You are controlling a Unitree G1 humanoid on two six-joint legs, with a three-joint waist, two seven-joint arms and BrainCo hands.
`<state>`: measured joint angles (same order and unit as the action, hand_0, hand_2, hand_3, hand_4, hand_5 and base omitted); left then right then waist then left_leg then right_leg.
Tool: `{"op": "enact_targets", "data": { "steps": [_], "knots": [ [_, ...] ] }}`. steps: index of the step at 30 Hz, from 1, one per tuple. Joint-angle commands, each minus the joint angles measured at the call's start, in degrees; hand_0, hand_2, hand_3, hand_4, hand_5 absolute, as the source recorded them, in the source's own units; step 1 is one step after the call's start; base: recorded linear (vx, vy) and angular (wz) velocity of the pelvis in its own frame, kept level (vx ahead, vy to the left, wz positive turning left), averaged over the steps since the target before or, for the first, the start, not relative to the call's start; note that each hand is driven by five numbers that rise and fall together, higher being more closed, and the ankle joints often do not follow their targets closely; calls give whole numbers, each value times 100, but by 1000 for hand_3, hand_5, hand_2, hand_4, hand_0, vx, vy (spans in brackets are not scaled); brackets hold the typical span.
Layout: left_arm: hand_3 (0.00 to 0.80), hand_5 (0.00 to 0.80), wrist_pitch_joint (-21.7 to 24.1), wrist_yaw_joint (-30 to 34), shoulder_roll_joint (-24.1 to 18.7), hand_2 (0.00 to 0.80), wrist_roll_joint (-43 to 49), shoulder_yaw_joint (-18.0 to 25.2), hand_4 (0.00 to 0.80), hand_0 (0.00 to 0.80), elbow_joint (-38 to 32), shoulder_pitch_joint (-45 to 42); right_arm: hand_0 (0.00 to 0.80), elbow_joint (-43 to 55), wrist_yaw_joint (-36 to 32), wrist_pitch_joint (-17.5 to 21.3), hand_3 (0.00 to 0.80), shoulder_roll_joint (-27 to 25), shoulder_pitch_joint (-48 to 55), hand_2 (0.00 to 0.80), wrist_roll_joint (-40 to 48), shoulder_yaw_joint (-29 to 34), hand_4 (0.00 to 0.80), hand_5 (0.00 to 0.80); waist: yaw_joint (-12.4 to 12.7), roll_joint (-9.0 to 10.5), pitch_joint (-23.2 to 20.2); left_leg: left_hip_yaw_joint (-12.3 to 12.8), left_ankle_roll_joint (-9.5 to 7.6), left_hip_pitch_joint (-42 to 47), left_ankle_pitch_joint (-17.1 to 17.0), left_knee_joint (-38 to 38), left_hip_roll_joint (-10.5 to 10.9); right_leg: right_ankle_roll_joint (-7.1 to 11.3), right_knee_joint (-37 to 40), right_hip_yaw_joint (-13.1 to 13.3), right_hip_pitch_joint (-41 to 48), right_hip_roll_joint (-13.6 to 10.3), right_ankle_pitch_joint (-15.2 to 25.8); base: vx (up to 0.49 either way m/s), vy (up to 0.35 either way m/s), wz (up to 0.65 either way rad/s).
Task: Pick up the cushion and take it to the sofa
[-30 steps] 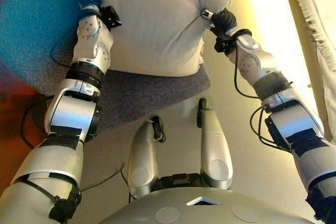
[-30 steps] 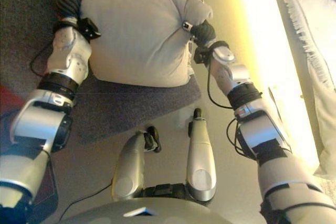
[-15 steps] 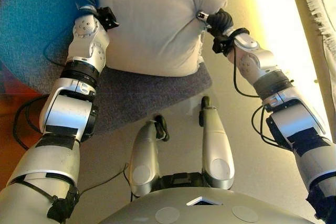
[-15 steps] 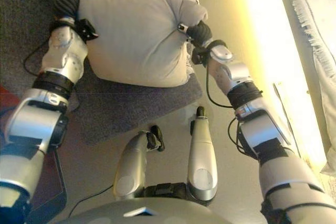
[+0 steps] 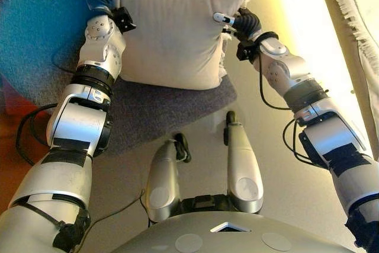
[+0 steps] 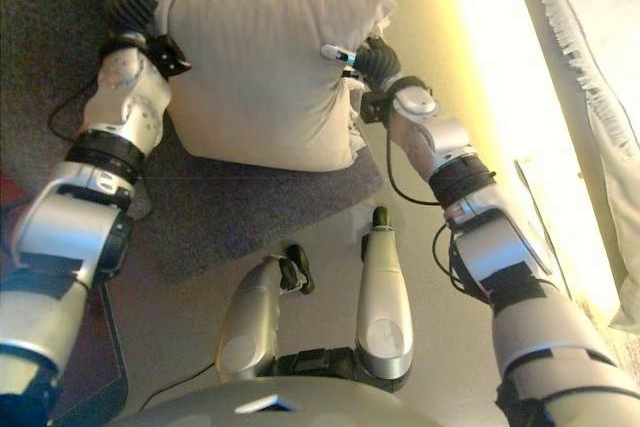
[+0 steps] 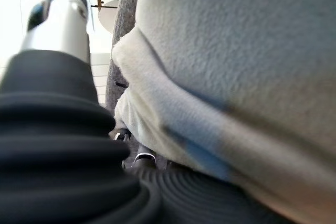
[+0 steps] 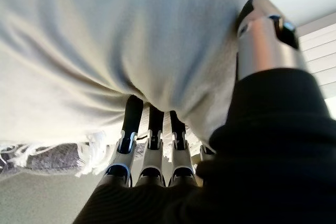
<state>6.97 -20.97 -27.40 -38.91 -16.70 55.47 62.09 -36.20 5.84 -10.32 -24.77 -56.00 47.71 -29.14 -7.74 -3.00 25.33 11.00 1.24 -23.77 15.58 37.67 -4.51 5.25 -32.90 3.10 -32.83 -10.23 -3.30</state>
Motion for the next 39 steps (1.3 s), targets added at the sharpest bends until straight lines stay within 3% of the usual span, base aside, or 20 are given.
{"op": "enact_targets", "data": {
  "steps": [1,12,22,28,32,35,39],
  "knots": [
    [0,0,231,113,-390,0,469,171,0,0,-255,-76,0,580,23,350,0,-111,77,0,-4,473,0,0,7,1,-387,-429,566,-108,-877,-574,-199,28,495,-79,734,-394,-55,104,-29,2],
    [0,0,350,442,-1054,0,689,686,0,0,-985,-1301,0,541,-322,628,0,-863,1506,0,-48,1481,0,0,256,159,-872,-570,535,649,-1188,-1497,-28,40,1399,-494,1663,-385,88,54,-57,10],
    [0,0,414,627,-1438,0,805,1362,0,0,-1478,-2445,0,677,-729,765,0,-1126,2558,0,-5,2117,0,0,451,169,-1547,-567,542,1581,-1642,-2915,73,105,2630,-868,2710,-97,319,86,-33,7],
    [0,0,827,1385,-758,0,541,1909,0,0,-2797,-3704,0,1529,-1151,1142,0,-583,3751,0,-187,2468,0,0,535,213,-1853,-579,461,1889,-1651,-3170,94,82,2869,-931,3021,66,334,11,-31,10],
    [0,0,929,1810,116,0,106,2070,0,0,-4139,-4871,0,2223,-1426,1401,0,80,4778,0,-335,2541,0,0,610,295,-1977,-549,368,2062,-1618,-3208,121,71,2958,-978,3217,156,363,-22,-42,8],
    [0,0,978,2151,764,0,-324,2018,0,0,-4690,-5476,0,2401,-1411,1530,0,624,5269,0,-441,2528,0,0,606,324,-2036,-357,323,2241,-1652,-3379,109,79,3071,-1115,3358,215,427,-51,-47,2],
    [0,0,930,2323,1070,0,-461,1584,0,0,-4924,-6041,0,2546,-1460,1534,0,986,5700,0,-466,2265,0,0,590,355,-2054,-263,274,2399,-1727,-3615,108,66,3169,-1183,3426,305,517,-114,-33,4]
  ]
}}
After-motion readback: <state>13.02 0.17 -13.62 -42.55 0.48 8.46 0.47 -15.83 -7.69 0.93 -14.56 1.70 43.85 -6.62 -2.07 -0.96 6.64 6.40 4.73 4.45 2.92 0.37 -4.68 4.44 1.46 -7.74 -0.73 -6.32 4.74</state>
